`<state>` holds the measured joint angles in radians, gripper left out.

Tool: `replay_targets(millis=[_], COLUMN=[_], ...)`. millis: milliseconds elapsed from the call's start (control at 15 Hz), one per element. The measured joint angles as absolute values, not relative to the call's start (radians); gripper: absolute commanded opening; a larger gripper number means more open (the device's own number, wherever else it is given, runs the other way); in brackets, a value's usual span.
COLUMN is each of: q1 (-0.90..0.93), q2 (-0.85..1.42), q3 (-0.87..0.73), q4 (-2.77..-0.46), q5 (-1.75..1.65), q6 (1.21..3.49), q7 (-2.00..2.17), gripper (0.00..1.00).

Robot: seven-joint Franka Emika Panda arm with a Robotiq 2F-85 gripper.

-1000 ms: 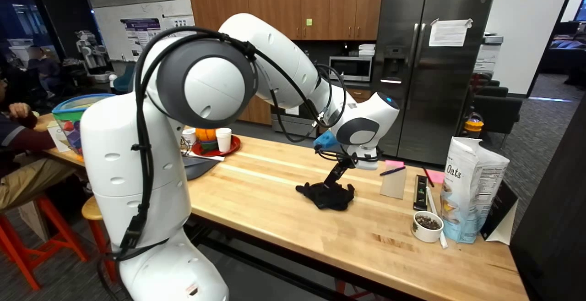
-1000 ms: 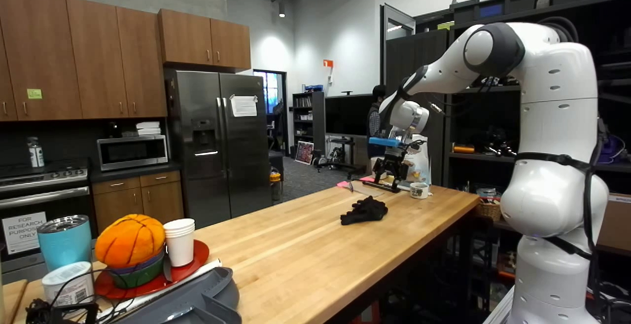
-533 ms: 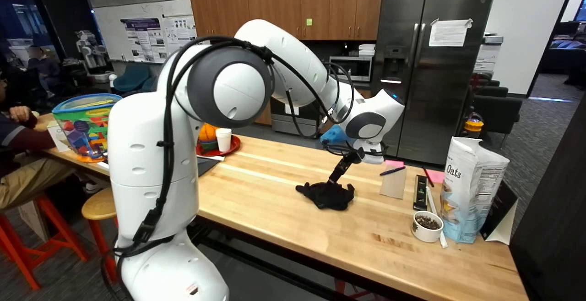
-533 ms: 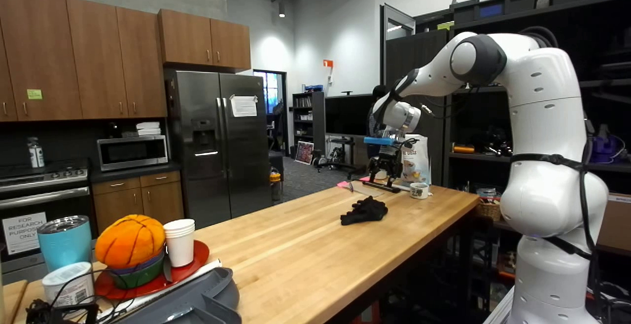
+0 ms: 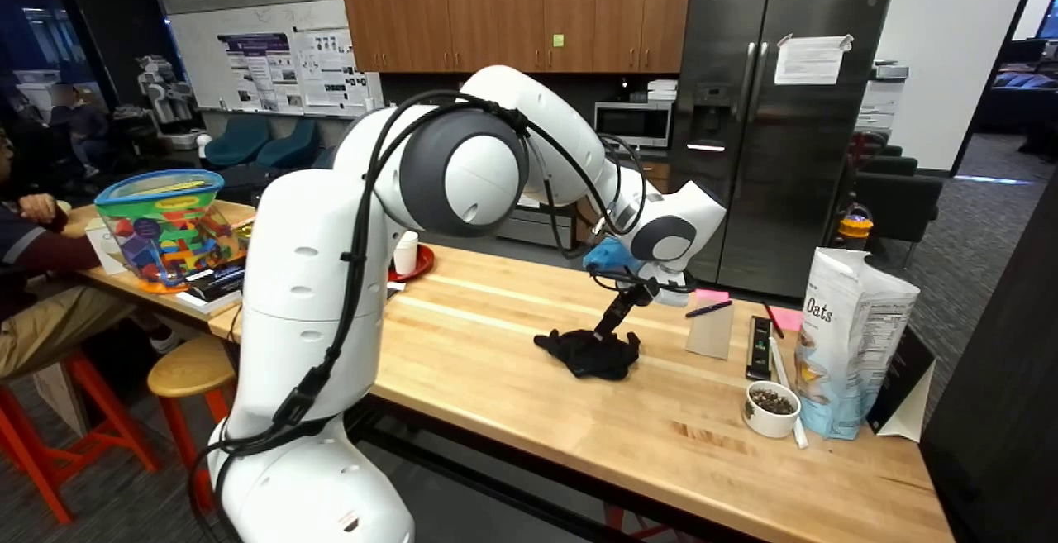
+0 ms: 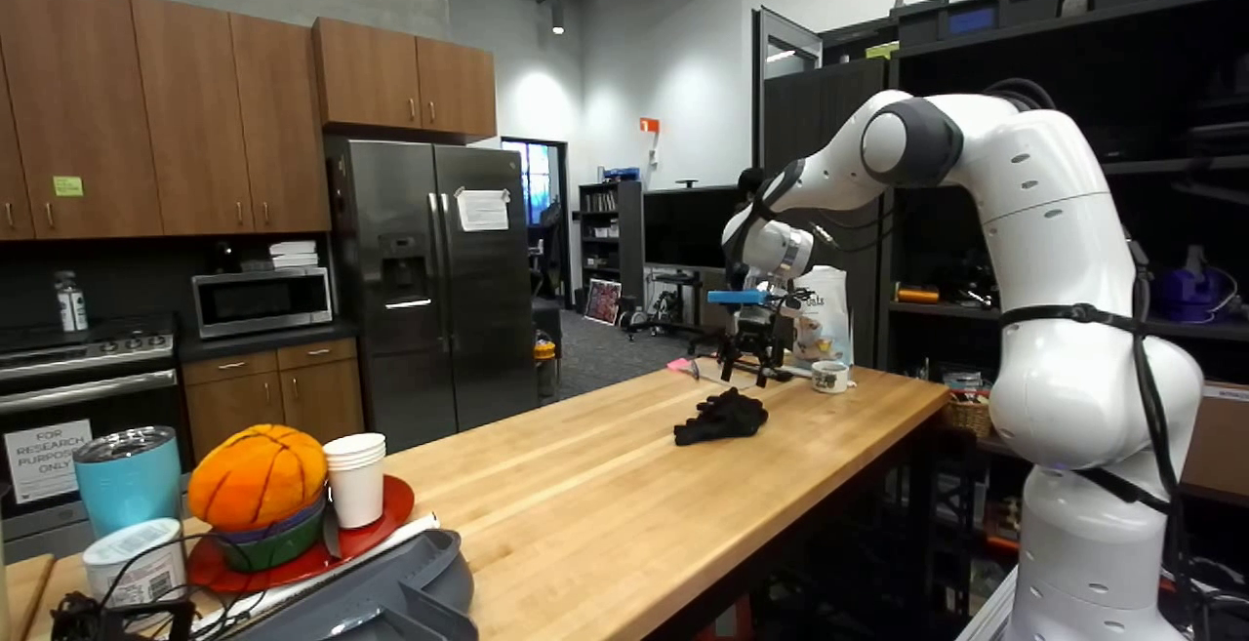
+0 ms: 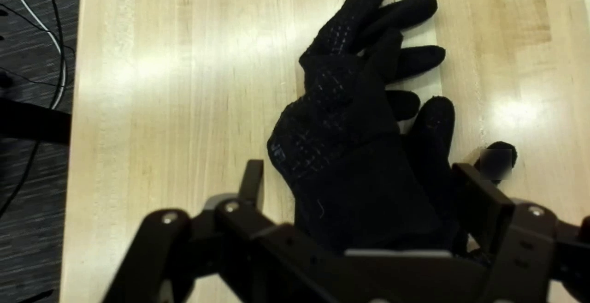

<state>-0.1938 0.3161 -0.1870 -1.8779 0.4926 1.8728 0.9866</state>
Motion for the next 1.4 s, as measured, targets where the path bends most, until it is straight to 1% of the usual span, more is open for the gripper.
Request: replay_targets(millis=[67, 133, 200, 267, 600, 733, 800, 867, 933, 1400], q1=[-0.194, -0.194, -0.194, -0.194, -0.194, -0.194, -0.194, -0.194, -0.193, -0.179], q2=[0.332, 0.346, 0.359, 0.37, 0.399, 0.401, 0.401, 0.401, 0.401, 0.361], q3=[-0.186, -0.185, -0.184, -0.184, -0.183, -0.183, -0.183, -0.183, -0.183, -0.185], q4=[-1.868, -1.859, -1.85, -1.842, -1.821, -1.818, -1.818, -1.817, -1.816, -1.82], q5=[0.493, 0.493, 0.493, 0.493, 0.493, 0.493, 0.493, 0.493, 0.493, 0.462], q6=[1.869, 1.865, 1.862, 1.859, 1.857, 1.857, 1.857, 1.857, 1.857, 1.881], q7=[0.986, 0.986, 0.985, 0.983, 0.971, 0.97, 0.97, 0.97, 0.97, 0.975], gripper=[1.0, 0.75, 0.74, 0.69, 0.27, 0.14, 0.05, 0.01, 0.0, 0.01])
